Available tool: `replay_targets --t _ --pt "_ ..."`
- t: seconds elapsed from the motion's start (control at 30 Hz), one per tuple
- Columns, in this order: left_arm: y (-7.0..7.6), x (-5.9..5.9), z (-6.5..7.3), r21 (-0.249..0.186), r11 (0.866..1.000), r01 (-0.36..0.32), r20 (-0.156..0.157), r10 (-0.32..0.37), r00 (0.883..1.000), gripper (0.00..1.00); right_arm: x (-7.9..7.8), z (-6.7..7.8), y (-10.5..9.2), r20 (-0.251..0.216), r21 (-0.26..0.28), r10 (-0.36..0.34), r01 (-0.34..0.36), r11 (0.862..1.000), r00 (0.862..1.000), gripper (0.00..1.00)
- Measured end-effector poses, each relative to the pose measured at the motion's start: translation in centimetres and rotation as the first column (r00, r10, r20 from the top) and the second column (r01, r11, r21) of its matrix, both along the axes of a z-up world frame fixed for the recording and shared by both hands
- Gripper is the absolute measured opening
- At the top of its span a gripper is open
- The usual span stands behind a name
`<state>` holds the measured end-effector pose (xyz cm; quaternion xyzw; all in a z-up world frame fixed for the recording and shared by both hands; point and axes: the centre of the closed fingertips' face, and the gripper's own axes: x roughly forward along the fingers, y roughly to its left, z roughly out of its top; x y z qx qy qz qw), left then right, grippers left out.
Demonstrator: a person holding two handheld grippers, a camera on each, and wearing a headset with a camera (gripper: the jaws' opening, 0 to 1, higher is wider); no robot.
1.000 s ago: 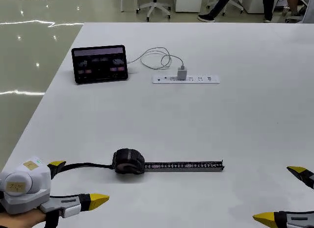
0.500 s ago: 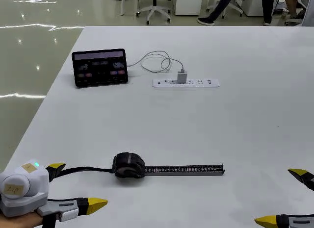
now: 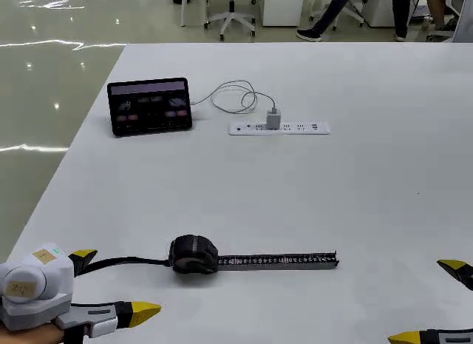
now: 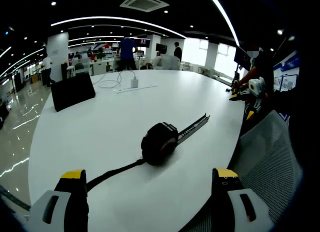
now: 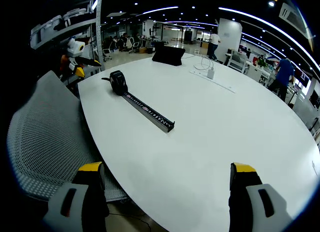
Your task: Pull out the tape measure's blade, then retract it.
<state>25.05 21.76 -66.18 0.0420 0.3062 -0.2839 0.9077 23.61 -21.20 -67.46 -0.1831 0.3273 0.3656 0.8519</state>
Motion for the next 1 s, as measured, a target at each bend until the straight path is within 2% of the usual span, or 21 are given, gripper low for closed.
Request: replay_targets --t 0.07,0.17,0.27,0.43,0.57,0.67,0.83,1.0 --pt "0.2 0.5 -0.1 0.029 1.000 -0.008 0.010 0.008 1.000 1.00 0.4 0.0 0.0 0.000 -0.001 0.005 -0.005 1.000 1.000 1.00" --pt "-0.1 1.1 0.3 -0.001 1.000 -0.020 0.011 0.020 1.000 1.00 0.8 -0.1 0.1 -0.001 -0.014 0.019 -0.019 1.000 1.000 1.00" --pt "-0.6 1.6 0.3 0.006 1.000 -0.017 0.009 0.017 1.000 1.00 1.2 -0.1 0.4 0.000 -0.019 0.038 -0.038 0.999 0.999 1.00" --pt "-1.9 1.9 -0.5 0.008 1.000 -0.010 -0.038 0.010 0.999 1.00 1.8 -0.4 0.7 -0.014 -0.028 0.072 -0.072 0.997 0.997 1.00" --pt "-3.1 2.1 -0.9 0.010 1.000 0.014 -0.034 -0.014 0.999 1.00 2.1 -0.7 1.1 -0.022 -0.034 0.094 -0.095 0.995 0.995 1.00" --pt "-3.4 2.3 -1.1 0.008 1.000 0.016 -0.035 -0.015 0.999 1.00 2.2 -0.8 1.4 -0.021 -0.033 0.105 -0.106 0.994 0.994 1.00" --pt "-3.6 2.7 -1.2 0.019 1.000 -0.006 -0.039 0.007 0.999 1.00 2.2 -0.8 1.7 -0.021 -0.045 0.135 -0.135 0.990 0.991 1.00" --pt "-4.3 3.2 -1.3 0.031 0.999 -0.025 -0.041 0.027 0.999 1.00 3.0 -0.5 1.9 -0.014 -0.065 0.164 -0.165 0.984 0.986 1.00"
